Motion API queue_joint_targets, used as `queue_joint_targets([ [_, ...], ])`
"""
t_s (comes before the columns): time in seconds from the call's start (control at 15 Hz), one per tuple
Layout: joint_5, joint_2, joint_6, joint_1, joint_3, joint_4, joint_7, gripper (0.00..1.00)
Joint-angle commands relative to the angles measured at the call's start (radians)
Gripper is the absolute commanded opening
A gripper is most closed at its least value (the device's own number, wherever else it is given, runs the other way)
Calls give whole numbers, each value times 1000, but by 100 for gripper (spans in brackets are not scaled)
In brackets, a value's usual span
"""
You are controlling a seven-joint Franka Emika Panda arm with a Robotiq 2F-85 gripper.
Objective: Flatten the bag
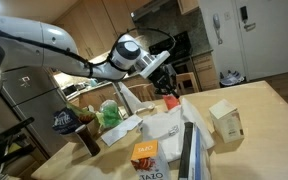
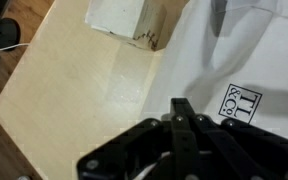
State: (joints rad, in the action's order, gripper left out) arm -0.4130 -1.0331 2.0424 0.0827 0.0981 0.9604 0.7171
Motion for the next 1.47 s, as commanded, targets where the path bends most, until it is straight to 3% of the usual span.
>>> queue_joint_targets([
  [0.0, -6, 7, 45, -15, -8, 75, -48, 0],
  [1.4, 39, -123, 17, -56, -56, 71, -35, 0],
])
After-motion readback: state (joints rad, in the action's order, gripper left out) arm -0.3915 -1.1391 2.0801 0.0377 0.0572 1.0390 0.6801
